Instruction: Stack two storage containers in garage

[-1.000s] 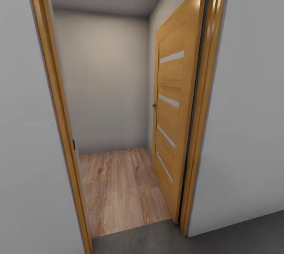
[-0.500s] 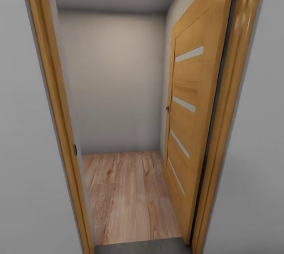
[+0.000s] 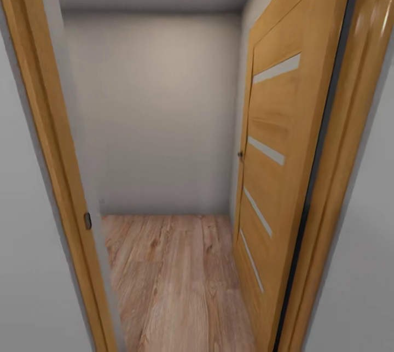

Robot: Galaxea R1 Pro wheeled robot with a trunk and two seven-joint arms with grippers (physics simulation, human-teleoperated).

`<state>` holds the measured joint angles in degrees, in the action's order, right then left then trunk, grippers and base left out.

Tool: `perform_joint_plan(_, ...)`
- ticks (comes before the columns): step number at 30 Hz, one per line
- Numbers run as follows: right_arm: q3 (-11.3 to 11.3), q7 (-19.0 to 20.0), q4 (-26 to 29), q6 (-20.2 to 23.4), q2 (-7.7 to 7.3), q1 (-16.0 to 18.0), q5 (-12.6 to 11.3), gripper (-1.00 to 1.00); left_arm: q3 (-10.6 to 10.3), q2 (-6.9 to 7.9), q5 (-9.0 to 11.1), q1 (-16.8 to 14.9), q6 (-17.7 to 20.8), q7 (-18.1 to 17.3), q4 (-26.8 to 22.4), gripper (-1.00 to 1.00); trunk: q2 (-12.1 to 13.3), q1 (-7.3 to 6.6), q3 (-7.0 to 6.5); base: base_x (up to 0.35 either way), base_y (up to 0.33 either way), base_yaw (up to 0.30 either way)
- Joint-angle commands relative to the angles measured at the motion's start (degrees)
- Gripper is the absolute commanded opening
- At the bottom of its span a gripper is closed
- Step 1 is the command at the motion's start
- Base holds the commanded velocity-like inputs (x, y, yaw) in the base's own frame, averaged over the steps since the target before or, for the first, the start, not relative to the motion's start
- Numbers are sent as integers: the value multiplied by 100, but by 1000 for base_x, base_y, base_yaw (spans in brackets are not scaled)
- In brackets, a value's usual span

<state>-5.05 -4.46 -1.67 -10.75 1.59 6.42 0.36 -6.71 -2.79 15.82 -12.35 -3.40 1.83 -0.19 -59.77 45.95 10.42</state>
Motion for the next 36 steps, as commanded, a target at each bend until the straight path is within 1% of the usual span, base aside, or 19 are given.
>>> perform_joint_plan(1, -48, -27, -18, -25, 2, 8, 5, 100, -49, -2, 46, -5, -20, 19, 6, 100, -5, 4, 8, 303, -191, 2)
perform_joint_plan(13, -58, 21, -18, -24, -6, 8, 8, 100, -49, -2, 45, -5, -20, 19, 5, 100, -5, 4, 8, 303, -191, 0)
perform_joint_plan(20, -56, 21, -18, -24, -9, 8, 8, 100, -49, 3, 44, -6, -59, 19, 2, 100, -5, 4, 8, 296, -17, 0)
perform_joint_plan(24, -43, 16, -18, -24, 5, 8, 8, 100, -49, 1, 44, -5, -71, 19, 1, 100, -5, 4, 8, 156, -2, 0)
perform_joint_plan(28, -41, 16, -18, -24, 8, 8, 8, 100, -49, 1, 46, -5, -72, 19, 2, 100, -5, 4, 8, 40, 106, 0)
perform_joint_plan(36, -40, 16, -18, -24, 8, 8, 8, 100, -49, 7, 53, -5, -73, 19, 3, 100, -5, 4, 8, 4, 268, 0)
